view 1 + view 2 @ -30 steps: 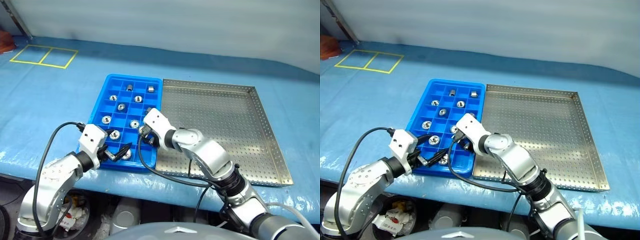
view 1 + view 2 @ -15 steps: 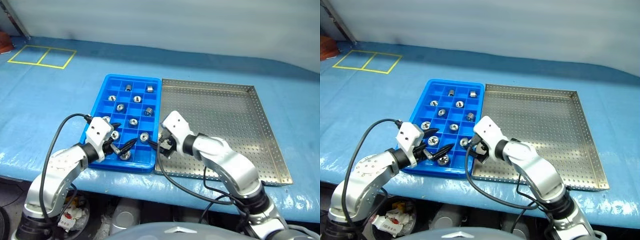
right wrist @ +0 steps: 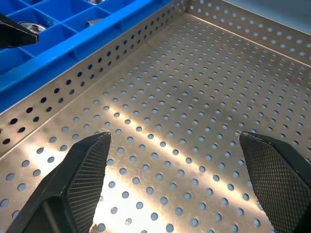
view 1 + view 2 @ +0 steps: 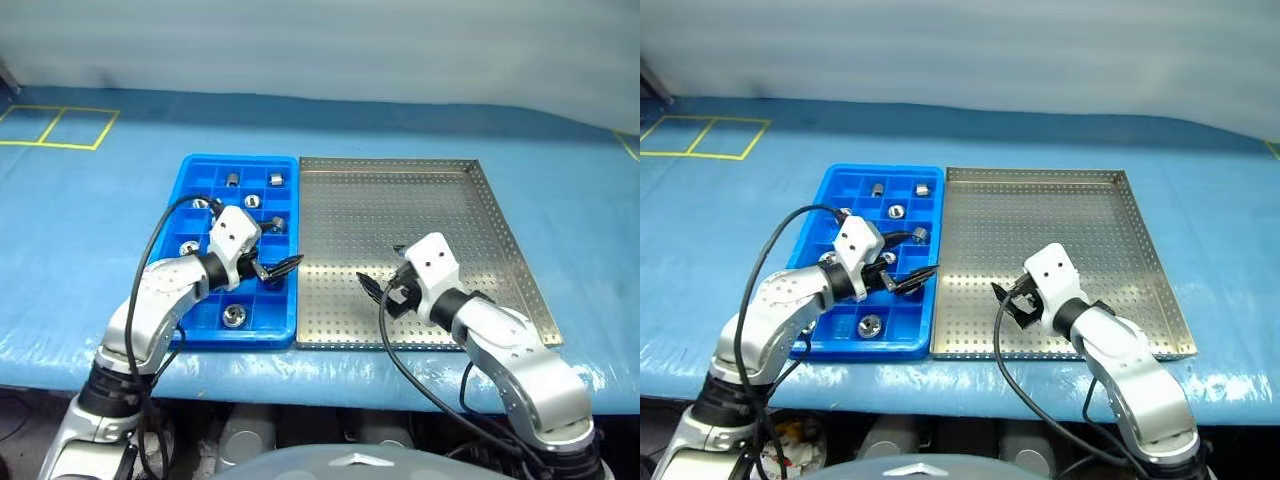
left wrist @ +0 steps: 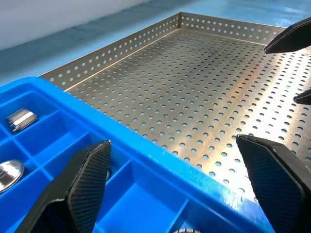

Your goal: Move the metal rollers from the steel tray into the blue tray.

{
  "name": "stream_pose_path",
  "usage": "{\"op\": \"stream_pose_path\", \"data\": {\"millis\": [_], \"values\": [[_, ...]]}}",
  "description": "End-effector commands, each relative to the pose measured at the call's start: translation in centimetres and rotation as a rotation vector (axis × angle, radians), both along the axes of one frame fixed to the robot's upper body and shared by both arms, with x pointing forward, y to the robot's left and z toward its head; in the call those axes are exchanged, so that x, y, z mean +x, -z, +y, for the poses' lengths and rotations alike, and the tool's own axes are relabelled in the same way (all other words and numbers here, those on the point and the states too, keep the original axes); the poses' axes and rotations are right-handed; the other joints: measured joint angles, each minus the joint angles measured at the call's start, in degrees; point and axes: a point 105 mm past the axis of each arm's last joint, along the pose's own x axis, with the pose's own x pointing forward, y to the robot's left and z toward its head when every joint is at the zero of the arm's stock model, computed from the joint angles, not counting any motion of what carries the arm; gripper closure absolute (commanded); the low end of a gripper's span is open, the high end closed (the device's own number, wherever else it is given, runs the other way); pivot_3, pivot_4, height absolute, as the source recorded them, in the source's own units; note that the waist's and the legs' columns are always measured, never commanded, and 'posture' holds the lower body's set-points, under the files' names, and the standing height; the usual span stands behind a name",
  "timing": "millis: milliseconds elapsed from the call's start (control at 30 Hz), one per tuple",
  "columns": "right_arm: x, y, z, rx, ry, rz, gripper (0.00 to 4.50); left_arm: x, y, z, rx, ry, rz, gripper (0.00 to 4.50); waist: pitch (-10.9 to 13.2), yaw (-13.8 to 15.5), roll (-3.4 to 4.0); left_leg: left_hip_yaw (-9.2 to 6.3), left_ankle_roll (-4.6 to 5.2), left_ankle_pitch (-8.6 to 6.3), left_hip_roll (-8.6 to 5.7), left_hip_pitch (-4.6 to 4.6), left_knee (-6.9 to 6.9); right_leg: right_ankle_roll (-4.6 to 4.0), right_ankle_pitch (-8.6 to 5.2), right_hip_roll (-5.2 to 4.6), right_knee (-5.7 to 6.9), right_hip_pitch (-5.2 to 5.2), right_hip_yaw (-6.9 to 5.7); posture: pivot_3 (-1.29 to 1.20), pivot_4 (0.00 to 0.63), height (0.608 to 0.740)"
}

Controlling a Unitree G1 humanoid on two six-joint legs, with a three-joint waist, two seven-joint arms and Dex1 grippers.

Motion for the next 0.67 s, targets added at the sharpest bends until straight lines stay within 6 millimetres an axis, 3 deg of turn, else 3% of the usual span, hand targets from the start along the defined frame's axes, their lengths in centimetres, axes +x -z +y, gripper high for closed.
{"op": "stream_pose_path", "data": {"millis": [33,300,667], "values": [[-0.5,-1.6,-0.6,0.020,0.045,-0.078,0.05,0.5,-0.4,-1.1,-0.001,0.028,-0.046,0.00,0.00,-0.16,0.00,-0.01,0.00,0.00,0.00,0.02,0.00,0.01,0.00,0.02,0.00,0.02,0.00,0.04,0.150,0.740],[-1.2,-0.9,-1.6,0.055,0.149,-0.056,0.05,0.5,-0.2,-1.9,-0.023,0.042,-0.049,0.00,0.00,-0.61,0.00,0.06,0.00,0.00,0.09,0.03,0.16,0.13,0.08,0.05,0.03,0.05,0.15,0.04,0.150,0.740],[-1.0,-0.6,-1.5,0.070,0.155,-0.049,0.05,0.3,-0.2,-2.0,-0.035,0.034,-0.050,0.00,0.00,-0.46,0.00,0.07,0.01,0.01,0.08,0.03,0.18,0.16,0.10,0.04,0.04,0.05,0.18,0.07,0.150,0.740]]}}
